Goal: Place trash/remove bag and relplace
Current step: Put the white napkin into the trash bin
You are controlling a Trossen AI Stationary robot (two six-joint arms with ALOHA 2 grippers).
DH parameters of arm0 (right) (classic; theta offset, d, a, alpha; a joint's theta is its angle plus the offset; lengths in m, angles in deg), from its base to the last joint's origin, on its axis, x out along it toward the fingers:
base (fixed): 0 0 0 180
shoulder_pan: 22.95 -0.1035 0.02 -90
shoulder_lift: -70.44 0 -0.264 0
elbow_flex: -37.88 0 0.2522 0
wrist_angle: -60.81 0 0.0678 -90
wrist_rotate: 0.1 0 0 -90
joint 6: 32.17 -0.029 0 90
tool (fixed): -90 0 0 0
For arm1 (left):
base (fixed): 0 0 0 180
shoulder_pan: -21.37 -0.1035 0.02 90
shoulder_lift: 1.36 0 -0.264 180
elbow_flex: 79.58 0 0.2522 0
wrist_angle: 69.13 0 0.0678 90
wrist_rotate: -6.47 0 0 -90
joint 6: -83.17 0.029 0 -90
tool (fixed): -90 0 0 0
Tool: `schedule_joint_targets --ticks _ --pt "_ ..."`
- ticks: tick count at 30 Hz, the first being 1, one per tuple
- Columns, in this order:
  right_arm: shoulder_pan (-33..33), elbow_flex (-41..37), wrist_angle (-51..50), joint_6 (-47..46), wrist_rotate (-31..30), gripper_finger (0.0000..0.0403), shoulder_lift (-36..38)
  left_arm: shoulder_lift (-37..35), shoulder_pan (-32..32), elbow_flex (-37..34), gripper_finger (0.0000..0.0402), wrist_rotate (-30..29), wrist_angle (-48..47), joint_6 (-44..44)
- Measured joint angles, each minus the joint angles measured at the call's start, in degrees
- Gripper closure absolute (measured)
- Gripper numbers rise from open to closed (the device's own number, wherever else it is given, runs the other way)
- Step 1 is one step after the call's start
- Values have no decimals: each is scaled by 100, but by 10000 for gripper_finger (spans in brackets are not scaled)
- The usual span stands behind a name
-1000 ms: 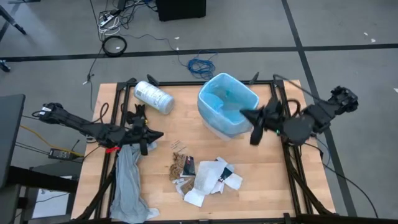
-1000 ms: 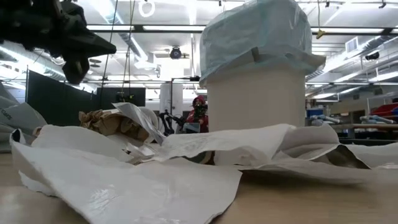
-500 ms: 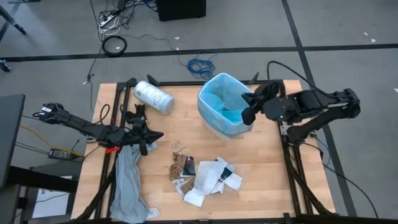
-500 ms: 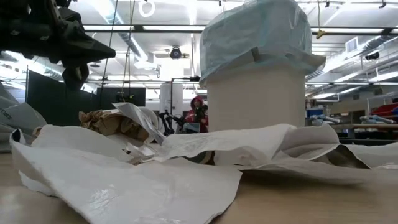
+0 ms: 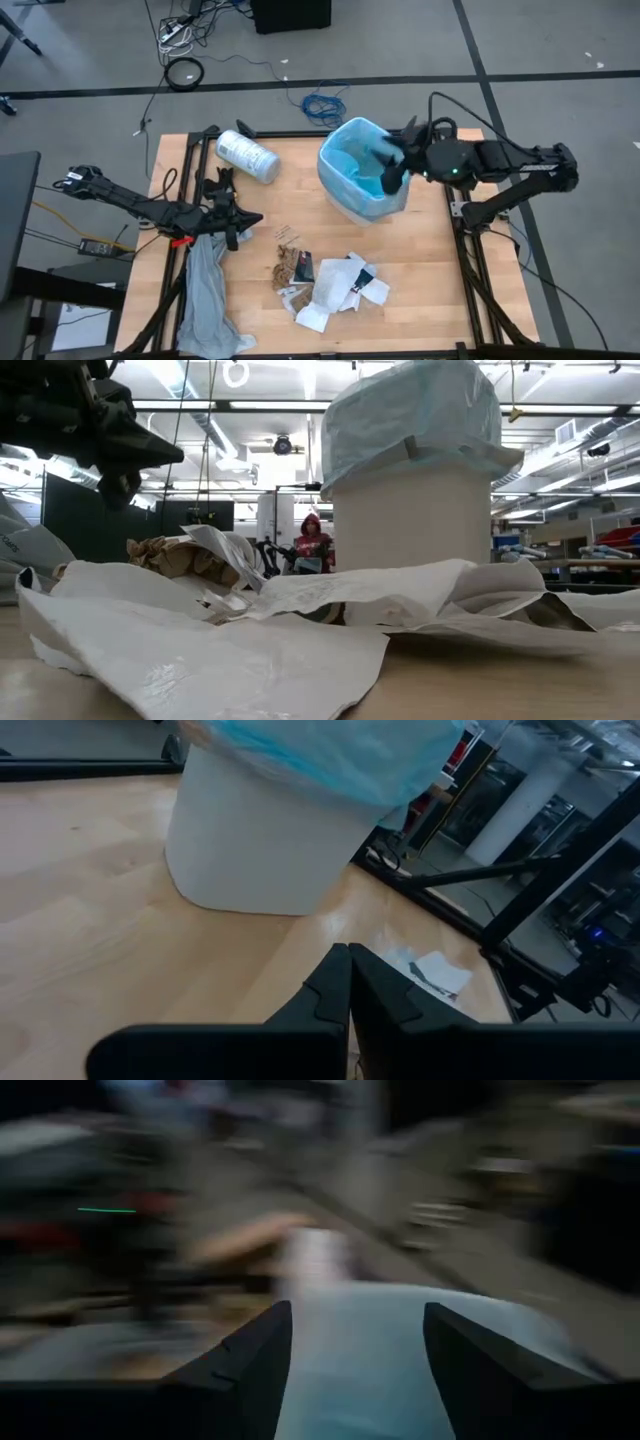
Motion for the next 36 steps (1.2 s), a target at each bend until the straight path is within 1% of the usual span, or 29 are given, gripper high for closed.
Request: schedule_joint_targets --ticks 2,4,7,9,12,15,17,19,22,25,27,28,30,33,36 --pt "-254 8 294 77 685 189 -170 0 0 0 387 0 -2 4" --pt "-575 4 117 5 915 195 -410 -4 7 0 387 50 28 116" --pt "-1028 -13 -333 -280 824 204 -802 -20 53 0 387 297 155 254" --pt "-1281 -13 -355 -489 594 207 -1002 -82 98 0 387 525 218 353" --pt "-1542 -13 -379 -725 419 211 -1202 -320 169 0 387 722 172 390" --pt "-1788 -15 -563 -921 18 214 -1245 -693 179 0 387 737 215 556" --pt "-1957 -90 -571 -1022 -420 218 -1173 -1007 179 0 387 730 181 728" --pt "-2161 -299 -712 -1227 -887 221 -1016 -1356 179 0 387 715 -53 846" --pt "-2578 -938 -771 -2060 -1607 227 -672 -1897 179 0 387 653 -496 835" --pt "-3120 -1840 -708 -3463 -2499 232 -319 -2426 179 0 387 645 -877 830" --pt "-3398 -2366 -367 -4110 -2871 234 -132 -2716 179 0 387 593 -1219 820" --pt "-3473 -2567 -65 -4241 -2940 235 -65 -2838 179 0 387 527 -1403 806" --pt "-3503 -2929 605 -4184 -2969 237 -24 -3021 179 0 387 392 -1734 793" --pt "-3417 -3280 1662 -3508 -2921 237 -138 -3117 177 2 387 198 -2206 799" --pt "-3195 -3466 2656 -2504 -2765 237 -412 -3112 177 0 387 130 -2341 805"
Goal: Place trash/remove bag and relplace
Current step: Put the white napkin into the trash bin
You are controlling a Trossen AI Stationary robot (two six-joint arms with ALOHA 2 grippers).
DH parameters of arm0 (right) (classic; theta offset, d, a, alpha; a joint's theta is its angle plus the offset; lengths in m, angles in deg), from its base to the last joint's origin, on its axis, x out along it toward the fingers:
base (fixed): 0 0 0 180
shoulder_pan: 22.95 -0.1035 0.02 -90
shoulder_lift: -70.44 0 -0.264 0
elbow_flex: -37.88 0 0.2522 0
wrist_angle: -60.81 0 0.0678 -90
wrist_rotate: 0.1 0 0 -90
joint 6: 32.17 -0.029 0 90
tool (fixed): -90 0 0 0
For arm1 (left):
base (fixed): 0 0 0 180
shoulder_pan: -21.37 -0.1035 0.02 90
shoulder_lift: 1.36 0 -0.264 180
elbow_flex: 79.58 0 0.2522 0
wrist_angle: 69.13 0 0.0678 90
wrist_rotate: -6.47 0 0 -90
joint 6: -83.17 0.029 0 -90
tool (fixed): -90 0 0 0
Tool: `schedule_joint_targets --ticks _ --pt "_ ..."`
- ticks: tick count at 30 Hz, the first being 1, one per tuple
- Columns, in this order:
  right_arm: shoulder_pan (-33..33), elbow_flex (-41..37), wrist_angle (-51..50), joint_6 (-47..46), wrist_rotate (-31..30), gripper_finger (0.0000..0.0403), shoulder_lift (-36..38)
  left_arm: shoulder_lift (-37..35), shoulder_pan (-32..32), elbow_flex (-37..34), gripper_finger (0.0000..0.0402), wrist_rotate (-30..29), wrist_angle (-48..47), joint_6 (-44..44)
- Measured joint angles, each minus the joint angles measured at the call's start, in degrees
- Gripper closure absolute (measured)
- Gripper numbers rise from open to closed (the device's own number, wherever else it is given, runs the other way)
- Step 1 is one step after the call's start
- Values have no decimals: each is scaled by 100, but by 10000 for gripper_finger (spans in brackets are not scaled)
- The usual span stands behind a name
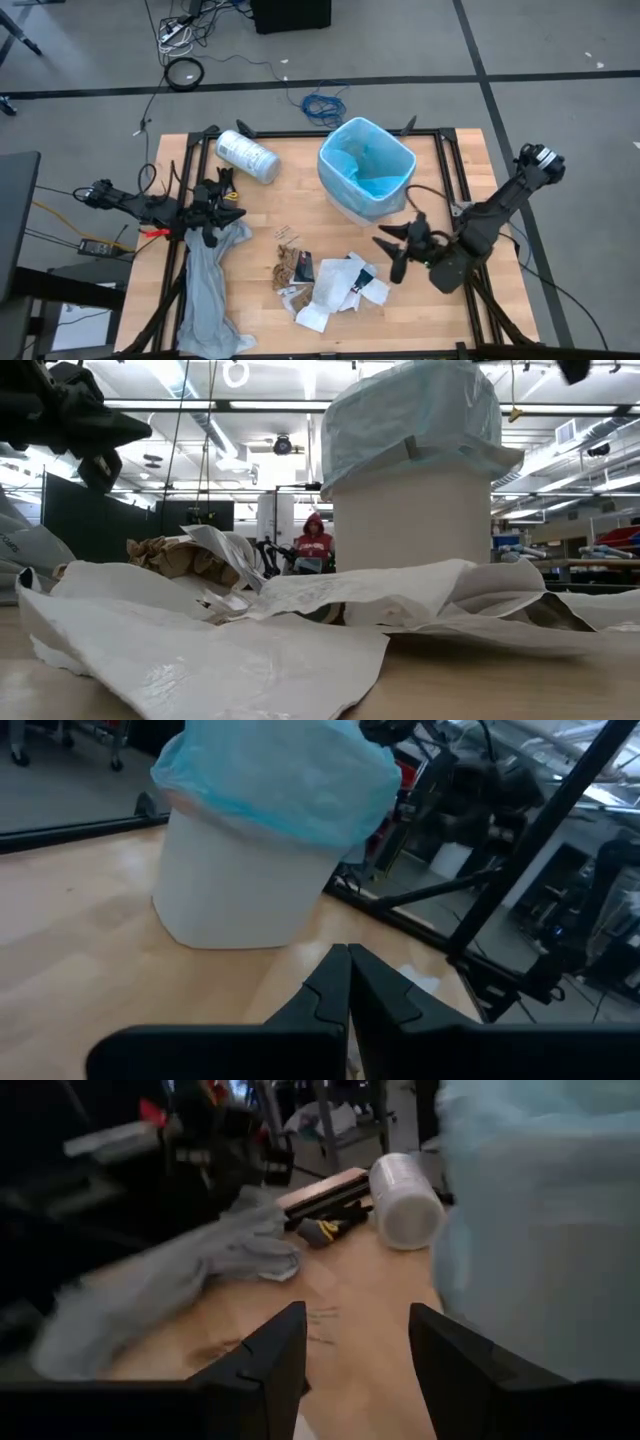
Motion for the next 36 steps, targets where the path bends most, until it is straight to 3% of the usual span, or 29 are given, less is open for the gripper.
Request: schedule_joint_targets --ticks 2,5,11,13,18,24,30,36 --pt "193 -33 422 447 345 238 -227 -2 2 2 387 -3 8 -3" --pt "544 -16 598 333 889 241 -512 0 0 2 387 -2 101 -19" --pt "1168 -12 694 49 2744 241 -1144 0 0 2 387 -45 292 -27" --pt "1271 -12 760 62 3104 241 -1312 0 0 2 387 -45 312 -144" --pt "1390 -12 614 305 3465 240 -1563 0 0 2 387 -17 307 -194" --pt "1518 -14 312 506 4474 213 -1705 0 0 2 387 8 286 -189" --pt "1512 -8 242 469 4539 179 -1832 0 0 2 387 23 208 -169" --pt "1574 -5 269 477 4688 175 -2198 3 0 2 387 20 81 -170"
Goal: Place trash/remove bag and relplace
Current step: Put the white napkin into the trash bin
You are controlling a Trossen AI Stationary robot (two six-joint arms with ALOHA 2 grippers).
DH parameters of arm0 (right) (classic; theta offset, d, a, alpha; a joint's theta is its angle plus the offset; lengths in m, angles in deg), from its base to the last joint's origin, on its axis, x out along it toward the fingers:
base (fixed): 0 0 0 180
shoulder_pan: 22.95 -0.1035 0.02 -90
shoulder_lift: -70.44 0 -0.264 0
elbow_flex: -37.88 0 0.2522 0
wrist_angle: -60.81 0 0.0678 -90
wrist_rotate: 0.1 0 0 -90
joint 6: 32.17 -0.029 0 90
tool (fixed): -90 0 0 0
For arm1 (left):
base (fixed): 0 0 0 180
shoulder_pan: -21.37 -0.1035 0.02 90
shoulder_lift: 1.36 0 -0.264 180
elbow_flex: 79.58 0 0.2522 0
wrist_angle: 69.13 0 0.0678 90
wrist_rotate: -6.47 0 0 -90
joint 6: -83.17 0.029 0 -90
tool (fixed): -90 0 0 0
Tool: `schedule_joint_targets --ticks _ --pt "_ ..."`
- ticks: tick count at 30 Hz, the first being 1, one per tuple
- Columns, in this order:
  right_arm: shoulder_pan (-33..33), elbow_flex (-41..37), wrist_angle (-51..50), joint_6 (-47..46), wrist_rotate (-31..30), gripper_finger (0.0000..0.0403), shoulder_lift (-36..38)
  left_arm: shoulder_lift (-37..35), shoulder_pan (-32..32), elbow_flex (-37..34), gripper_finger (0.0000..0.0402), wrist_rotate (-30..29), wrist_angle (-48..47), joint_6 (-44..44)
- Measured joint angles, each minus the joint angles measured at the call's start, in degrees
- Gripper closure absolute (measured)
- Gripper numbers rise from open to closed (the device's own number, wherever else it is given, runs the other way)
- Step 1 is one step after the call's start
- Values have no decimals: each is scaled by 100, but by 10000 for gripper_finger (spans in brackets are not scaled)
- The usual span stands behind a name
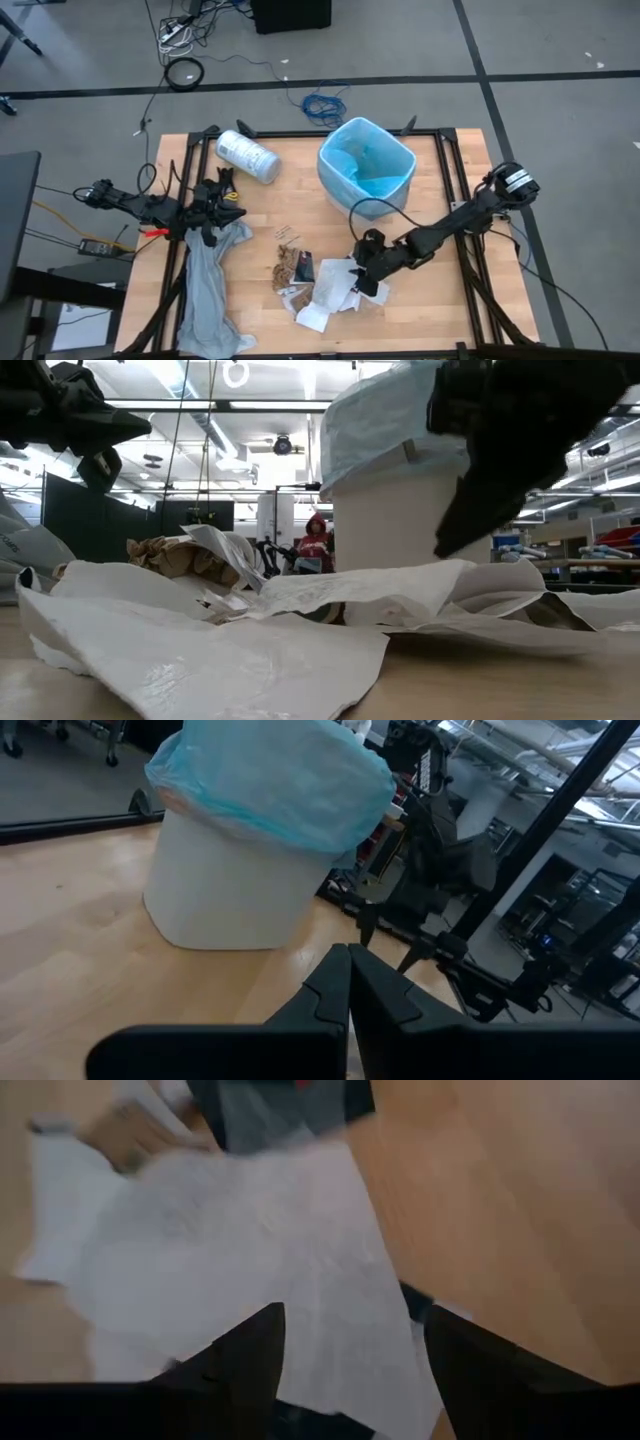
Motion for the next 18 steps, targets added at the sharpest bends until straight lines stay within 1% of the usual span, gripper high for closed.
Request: schedule_joint_targets --ticks 5,9,11,12,14,18 --pt "12 -2 60 -273 12 175 -288 3 0 0 387 -1 42 -1" --pt "41 4 22 -388 7 176 -385 3 0 0 387 -3 8 -1" --pt "44 -6 -50 -389 18 186 -396 5 0 0 387 -6 8 -1" --pt "55 -5 -25 -391 27 196 -399 5 0 0 387 -19 16 -1" --pt "75 -5 -54 -390 28 231 -399 8 0 0 387 -36 8 -1" --pt "139 -5 -135 -396 147 332 -399 11 0 0 387 -38 7 -1"
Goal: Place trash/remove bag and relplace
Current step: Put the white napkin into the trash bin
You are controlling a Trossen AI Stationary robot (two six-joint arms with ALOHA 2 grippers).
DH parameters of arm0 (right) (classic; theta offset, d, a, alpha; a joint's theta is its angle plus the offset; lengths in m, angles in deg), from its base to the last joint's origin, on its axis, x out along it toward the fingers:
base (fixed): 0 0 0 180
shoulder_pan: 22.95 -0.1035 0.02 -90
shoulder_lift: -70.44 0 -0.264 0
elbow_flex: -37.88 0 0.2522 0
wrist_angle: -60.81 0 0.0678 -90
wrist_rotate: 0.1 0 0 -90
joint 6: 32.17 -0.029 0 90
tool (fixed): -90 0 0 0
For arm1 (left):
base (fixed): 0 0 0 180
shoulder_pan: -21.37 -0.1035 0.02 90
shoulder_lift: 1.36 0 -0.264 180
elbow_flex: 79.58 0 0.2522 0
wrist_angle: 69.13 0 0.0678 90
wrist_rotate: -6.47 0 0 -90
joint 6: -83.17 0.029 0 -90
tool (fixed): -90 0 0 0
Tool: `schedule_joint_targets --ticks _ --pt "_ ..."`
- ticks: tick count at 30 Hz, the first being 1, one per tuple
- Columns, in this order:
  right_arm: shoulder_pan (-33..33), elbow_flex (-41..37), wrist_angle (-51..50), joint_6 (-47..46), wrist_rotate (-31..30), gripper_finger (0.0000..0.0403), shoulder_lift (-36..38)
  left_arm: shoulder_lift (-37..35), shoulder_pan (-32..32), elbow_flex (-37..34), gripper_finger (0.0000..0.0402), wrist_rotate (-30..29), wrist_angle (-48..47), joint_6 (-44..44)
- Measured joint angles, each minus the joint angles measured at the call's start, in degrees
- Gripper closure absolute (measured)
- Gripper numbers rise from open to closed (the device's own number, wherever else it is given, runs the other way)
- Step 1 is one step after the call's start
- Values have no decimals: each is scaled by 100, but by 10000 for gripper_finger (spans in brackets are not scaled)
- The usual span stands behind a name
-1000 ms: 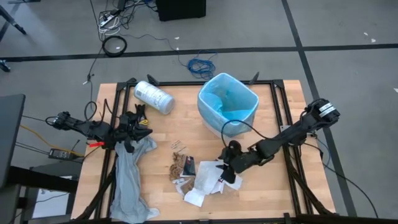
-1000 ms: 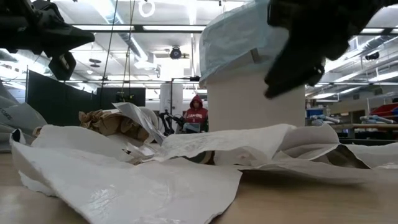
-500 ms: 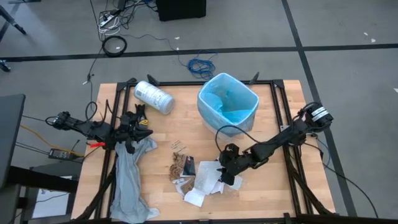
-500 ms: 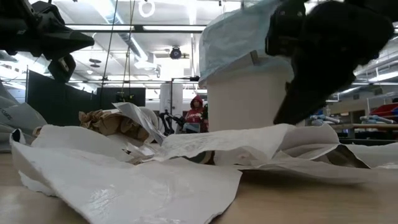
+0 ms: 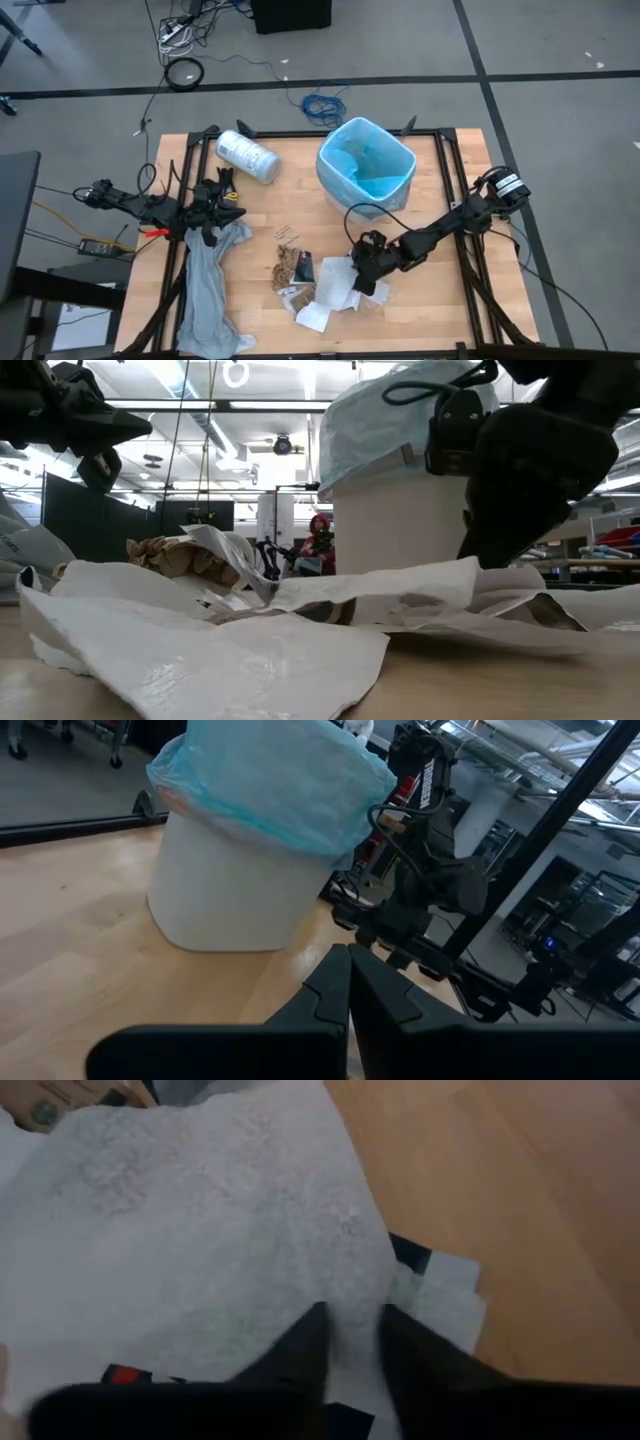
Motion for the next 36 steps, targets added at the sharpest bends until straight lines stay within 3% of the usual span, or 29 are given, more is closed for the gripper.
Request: schedule_joint_targets --ticks 3,8,13,23,29,33,36 --pt "58 0 7 -160 226 391 0 -1 0 0 387 0 5 0" --pt "66 109 67 -430 309 401 109 1 0 0 387 0 2 -2" --pt "69 772 109 67 -6 402 516 1 0 0 387 -2 5 -2" --pt "88 2611 -456 2027 -1548 403 1530 -1 0 0 387 -2 -17 -2" --pt "166 3322 -894 3610 -3243 403 2165 1 0 0 387 -4 -57 -4" --pt "347 3392 -1760 3735 -4328 403 2723 -1 0 0 387 -4 -72 -4" --pt "521 3369 -2945 3076 -4648 403 3043 -1 0 0 387 -4 -79 -6"
